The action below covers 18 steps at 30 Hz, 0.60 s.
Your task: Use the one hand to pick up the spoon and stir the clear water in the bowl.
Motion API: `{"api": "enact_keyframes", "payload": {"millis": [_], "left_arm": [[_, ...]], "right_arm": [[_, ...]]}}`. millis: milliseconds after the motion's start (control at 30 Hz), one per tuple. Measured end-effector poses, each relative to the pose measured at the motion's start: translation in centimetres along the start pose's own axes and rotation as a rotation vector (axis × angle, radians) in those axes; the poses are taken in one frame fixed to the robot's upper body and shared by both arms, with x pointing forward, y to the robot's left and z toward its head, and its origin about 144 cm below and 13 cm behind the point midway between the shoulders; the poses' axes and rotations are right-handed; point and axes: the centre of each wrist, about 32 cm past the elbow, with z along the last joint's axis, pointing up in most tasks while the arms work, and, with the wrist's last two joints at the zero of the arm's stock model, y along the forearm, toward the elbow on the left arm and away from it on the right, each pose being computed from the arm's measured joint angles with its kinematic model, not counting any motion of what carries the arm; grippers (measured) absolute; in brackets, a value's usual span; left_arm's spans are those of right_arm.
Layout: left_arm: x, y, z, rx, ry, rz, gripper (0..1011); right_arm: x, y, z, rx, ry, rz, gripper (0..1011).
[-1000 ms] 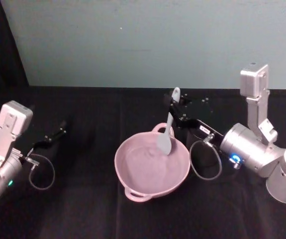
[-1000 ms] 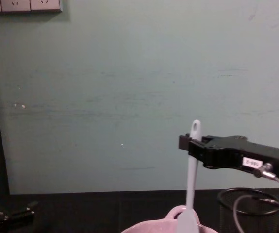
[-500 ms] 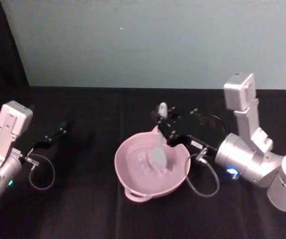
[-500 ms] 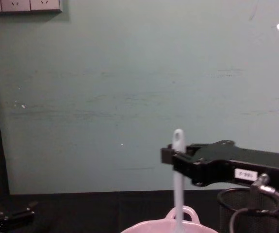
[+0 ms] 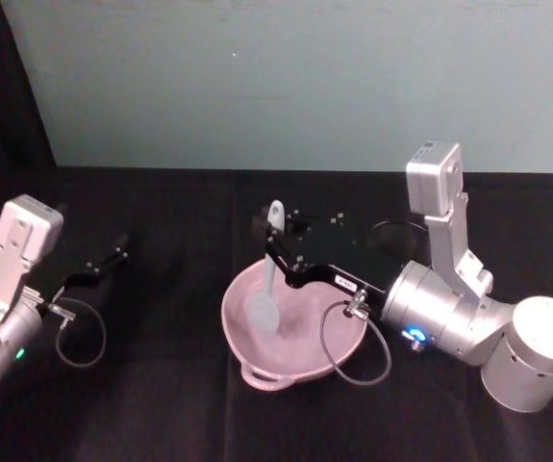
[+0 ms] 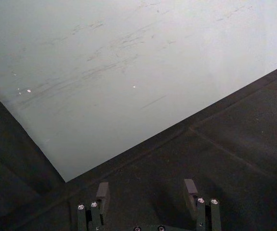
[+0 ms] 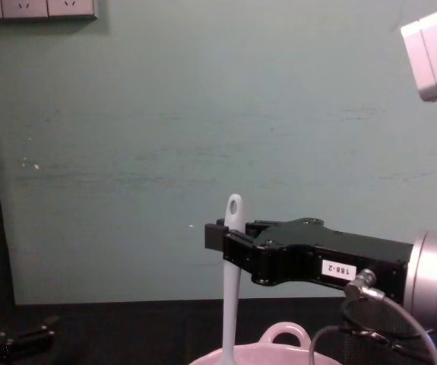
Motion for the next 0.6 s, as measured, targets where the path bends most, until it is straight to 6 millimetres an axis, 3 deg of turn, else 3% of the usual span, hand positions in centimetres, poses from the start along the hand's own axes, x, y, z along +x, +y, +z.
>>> {"api": "enact_keyframes", "payload": {"millis": [300, 600], "left_arm": [[0.0, 0.0, 0.0, 0.0, 0.0, 0.0, 1005], [0.0, 0.0, 0.0, 0.0, 0.0, 0.0, 1005]], "right_arm": [[2.0, 0.5, -1.3, 0.004, 0.072, -0.07, 120], [3.5, -1.3, -0.7, -0.011, 0.029, -0.151, 120]]}}
